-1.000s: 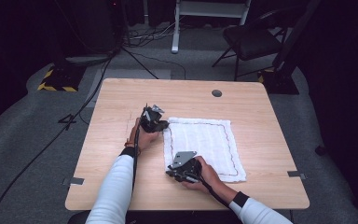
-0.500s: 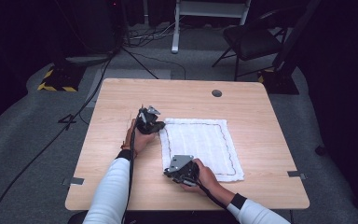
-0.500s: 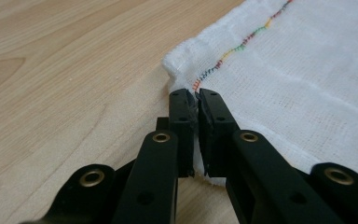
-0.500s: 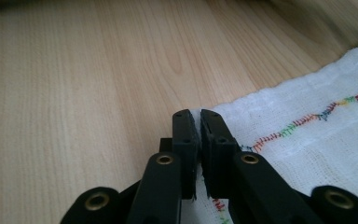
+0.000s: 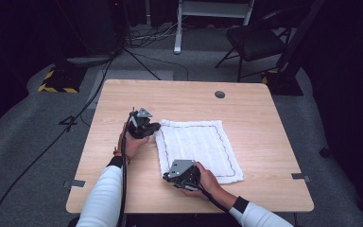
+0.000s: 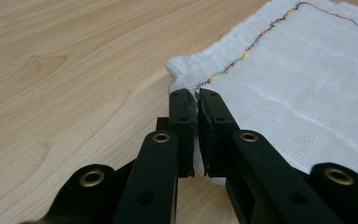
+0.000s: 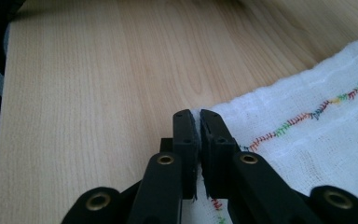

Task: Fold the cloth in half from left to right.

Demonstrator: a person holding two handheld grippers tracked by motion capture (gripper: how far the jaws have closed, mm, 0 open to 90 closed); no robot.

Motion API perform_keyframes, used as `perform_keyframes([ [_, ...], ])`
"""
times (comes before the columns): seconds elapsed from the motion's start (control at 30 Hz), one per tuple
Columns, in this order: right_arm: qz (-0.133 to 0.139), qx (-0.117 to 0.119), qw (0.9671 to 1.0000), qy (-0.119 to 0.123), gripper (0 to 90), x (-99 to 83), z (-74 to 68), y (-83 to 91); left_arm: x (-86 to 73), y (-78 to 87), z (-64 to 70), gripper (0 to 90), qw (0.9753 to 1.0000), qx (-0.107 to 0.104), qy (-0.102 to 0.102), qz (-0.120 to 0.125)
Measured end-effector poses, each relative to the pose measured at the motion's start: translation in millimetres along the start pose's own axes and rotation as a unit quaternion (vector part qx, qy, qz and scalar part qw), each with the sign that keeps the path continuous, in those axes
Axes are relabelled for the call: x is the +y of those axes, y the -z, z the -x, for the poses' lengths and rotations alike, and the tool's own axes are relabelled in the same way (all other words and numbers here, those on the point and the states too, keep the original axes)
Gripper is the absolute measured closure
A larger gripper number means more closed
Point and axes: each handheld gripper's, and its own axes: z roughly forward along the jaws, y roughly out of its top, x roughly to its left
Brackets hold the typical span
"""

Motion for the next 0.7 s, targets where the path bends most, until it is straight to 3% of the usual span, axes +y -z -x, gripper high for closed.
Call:
perform_keyframes([
  [0.03, 0.000, 0.001, 1.0000, 0.002, 85.6, 0.4, -0.4, -0.4, -1.0, 0.8, -0.2, 84.5, 1.0000, 0.001, -0.008, -0.002],
  [0.3, 0.008, 0.003, 0.9999, 0.010, 85.7, 7.2, -5.8, -0.2, -1.2, 12.4, 4.9, 84.5, 0.9998, -0.005, -0.002, 0.018],
  [0.43, 0.013, 0.006, 0.9998, 0.014, 85.8, 10.6, -8.1, 1.3, 0.0, 15.0, 7.4, 84.5, 0.9997, -0.003, -0.019, 0.017],
  [0.7, 0.023, 0.006, 0.9996, 0.016, 85.9, 14.0, -10.2, 7.2, -0.9, 23.3, 3.7, 84.9, 0.9997, -0.002, -0.009, 0.024],
])
